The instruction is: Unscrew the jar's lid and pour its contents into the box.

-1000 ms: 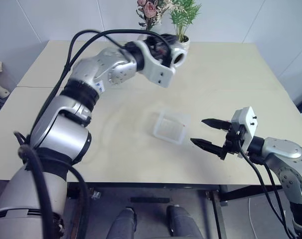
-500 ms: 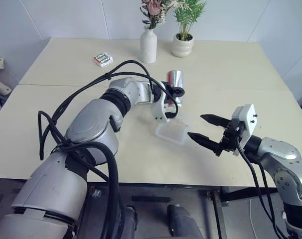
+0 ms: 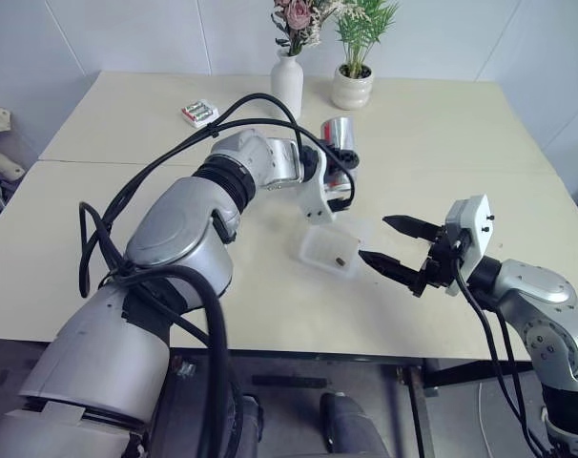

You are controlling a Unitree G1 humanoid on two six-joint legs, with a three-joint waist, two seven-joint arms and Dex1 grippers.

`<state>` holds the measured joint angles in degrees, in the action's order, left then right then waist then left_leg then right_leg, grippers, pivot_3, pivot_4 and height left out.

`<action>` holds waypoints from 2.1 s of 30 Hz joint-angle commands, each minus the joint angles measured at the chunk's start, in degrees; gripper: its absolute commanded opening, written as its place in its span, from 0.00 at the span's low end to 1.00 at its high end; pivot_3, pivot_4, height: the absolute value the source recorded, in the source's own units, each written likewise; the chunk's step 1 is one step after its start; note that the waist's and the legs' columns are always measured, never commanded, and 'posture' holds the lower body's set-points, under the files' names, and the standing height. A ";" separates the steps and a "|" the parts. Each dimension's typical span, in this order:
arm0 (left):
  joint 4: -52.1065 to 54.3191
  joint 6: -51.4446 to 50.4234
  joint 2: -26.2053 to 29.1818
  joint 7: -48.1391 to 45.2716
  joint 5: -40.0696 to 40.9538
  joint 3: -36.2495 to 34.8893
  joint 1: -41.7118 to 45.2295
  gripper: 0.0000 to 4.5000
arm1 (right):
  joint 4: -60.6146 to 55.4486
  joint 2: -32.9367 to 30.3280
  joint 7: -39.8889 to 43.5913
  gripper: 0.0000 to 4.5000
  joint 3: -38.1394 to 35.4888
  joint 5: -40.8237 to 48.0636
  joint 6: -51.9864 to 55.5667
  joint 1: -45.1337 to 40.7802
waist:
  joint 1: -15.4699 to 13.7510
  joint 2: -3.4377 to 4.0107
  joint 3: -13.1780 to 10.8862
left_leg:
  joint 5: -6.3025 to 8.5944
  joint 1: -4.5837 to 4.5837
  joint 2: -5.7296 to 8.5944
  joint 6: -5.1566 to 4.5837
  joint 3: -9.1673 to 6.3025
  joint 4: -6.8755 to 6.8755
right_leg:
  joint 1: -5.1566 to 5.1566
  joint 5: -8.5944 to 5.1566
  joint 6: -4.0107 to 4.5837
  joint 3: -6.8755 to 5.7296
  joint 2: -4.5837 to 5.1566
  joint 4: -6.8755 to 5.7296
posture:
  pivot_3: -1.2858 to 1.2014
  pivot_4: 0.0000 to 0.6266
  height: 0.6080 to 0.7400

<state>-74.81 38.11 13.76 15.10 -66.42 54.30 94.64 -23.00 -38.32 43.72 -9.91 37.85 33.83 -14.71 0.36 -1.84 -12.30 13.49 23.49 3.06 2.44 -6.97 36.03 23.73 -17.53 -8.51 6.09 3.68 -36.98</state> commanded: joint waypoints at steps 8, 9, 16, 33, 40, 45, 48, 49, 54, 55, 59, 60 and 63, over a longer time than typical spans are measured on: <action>3.33 1.85 5.36 -36.68 43.16 -34.80 -16.09 0.47 | 2.08 -1.63 4.96 0.99 1.58 -0.28 -1.13 -4.81 | 0.38 0.03 0.02 | -0.02 -0.18 0.00 0.02 0.04 0.17 | -0.10 0.00 0.03 0.04 -0.01 -0.31 | 0.52 0.24 1.00; 4.40 -0.79 4.89 -40.72 47.46 -38.16 -17.48 0.47 | 2.37 -1.66 5.39 0.99 1.85 -0.62 -1.44 -5.26 | 0.38 0.03 0.02 | -0.03 -0.17 0.00 0.02 0.02 0.20 | -0.09 0.00 0.03 0.03 -0.01 -0.36 | 0.52 0.24 1.00; 17.73 -23.45 5.05 -44.15 70.16 -59.24 -27.05 0.47 | 4.45 -2.04 9.52 0.99 4.38 -1.88 -2.27 -9.52 | 1.27 0.04 0.03 | -0.05 -0.21 -0.02 0.03 -0.08 0.28 | -0.09 0.00 0.04 0.00 -0.01 -0.53 | 0.52 0.24 1.00; 32.22 -37.46 13.45 -34.64 78.69 -73.65 -49.10 0.47 | 2.82 0.25 12.11 0.99 6.45 -4.25 -8.81 -14.92 | 1.00 0.05 0.05 | -0.25 -0.33 -0.17 0.33 -0.25 0.30 | -0.13 0.14 0.28 -0.15 -0.08 -0.64 | 0.52 0.24 1.00; 24.76 -31.93 14.17 -31.66 79.18 -75.45 -47.84 0.47 | 2.29 0.59 11.78 0.99 6.47 -5.11 -10.75 -14.52 | 1.16 0.05 0.05 | -0.25 -0.33 -0.19 0.33 -0.26 0.23 | -0.10 0.15 0.29 -0.17 -0.12 -0.60 | 0.52 0.24 1.00; 20.05 -27.37 14.17 -30.34 77.56 -74.33 -47.37 0.47 | 2.53 0.25 11.71 0.99 6.53 -5.34 -10.67 -14.11 | 1.23 0.05 0.05 | -0.25 -0.34 -0.18 0.33 -0.24 0.21 | -0.11 0.15 0.30 -0.16 -0.10 -0.56 | 0.52 0.24 1.00; 19.73 -25.53 14.01 -31.96 76.81 -72.97 -47.93 0.55 | 2.74 0.35 11.41 1.00 6.57 -5.43 -10.46 -14.20 | 1.19 0.05 0.05 | -0.25 -0.35 -0.19 0.33 -0.24 0.19 | -0.11 0.16 0.30 -0.16 -0.12 -0.57 | 0.52 0.24 1.00; 19.54 -25.29 14.11 -31.74 76.79 -72.98 -47.99 0.64 | 2.72 0.37 11.33 1.00 6.53 -5.39 -10.36 -14.15 | 1.20 0.04 0.05 | -0.25 -0.35 -0.19 0.33 -0.24 0.18 | -0.11 0.16 0.30 -0.16 -0.11 -0.56 | 0.52 0.24 1.00; 19.96 -25.12 14.42 -31.33 78.22 -74.31 -47.93 0.96 | 2.56 0.31 11.25 1.00 6.29 -5.39 -10.10 -13.70 | 1.23 0.04 0.05 | -0.25 -0.35 -0.20 0.33 -0.24 0.16 | -0.10 0.16 0.30 -0.16 -0.12 -0.54 | 0.52 0.24 1.00; 20.29 -25.14 14.51 -31.60 78.36 -74.34 -47.99 0.99 | 2.53 0.26 11.30 1.00 6.22 -5.32 -10.05 -13.61 | 1.22 0.04 0.05 | -0.25 -0.34 -0.20 0.33 -0.24 0.15 | -0.10 0.16 0.30 -0.16 -0.12 -0.54 | 0.52 0.24 1.00; 26.82 -25.53 15.87 -32.78 77.46 -73.30 -50.70 0.99 | 2.13 -0.13 11.56 1.00 5.84 -4.93 -9.79 -13.12 | 1.34 0.04 0.05 | -0.25 -0.33 -0.20 0.33 -0.23 0.15 | -0.10 0.16 0.30 -0.15 -0.11 -0.50 | 0.52 0.24 1.00; 28.48 -26.05 16.18 -33.27 77.45 -73.12 -51.55 0.99 | 2.01 -0.20 11.58 1.00 5.73 -4.76 -9.65 -13.01 | 1.37 0.04 0.05 | -0.25 -0.33 -0.22 0.33 -0.23 0.12 | -0.10 0.16 0.30 -0.15 -0.12 -0.49 | 0.52 0.24 1.00; 32.78 -27.95 16.79 -33.05 77.29 -73.08 -54.02 0.99 | 1.66 -0.36 11.60 1.00 5.55 -4.43 -9.38 -12.69 | 1.33 0.05 0.05 | -0.25 -0.34 -0.44 0.33 -0.22 0.05 | -0.07 0.16 0.32 -0.15 -0.15 -0.47 | 0.52 0.24 1.00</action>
<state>-45.36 10.48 29.47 -17.94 10.99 -18.92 41.11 -18.90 -37.90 55.39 -2.76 32.28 24.52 -27.63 1.69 -1.79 -12.24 13.24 23.16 2.53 2.77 -7.19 36.07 23.67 -17.36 -8.18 5.94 3.52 -37.45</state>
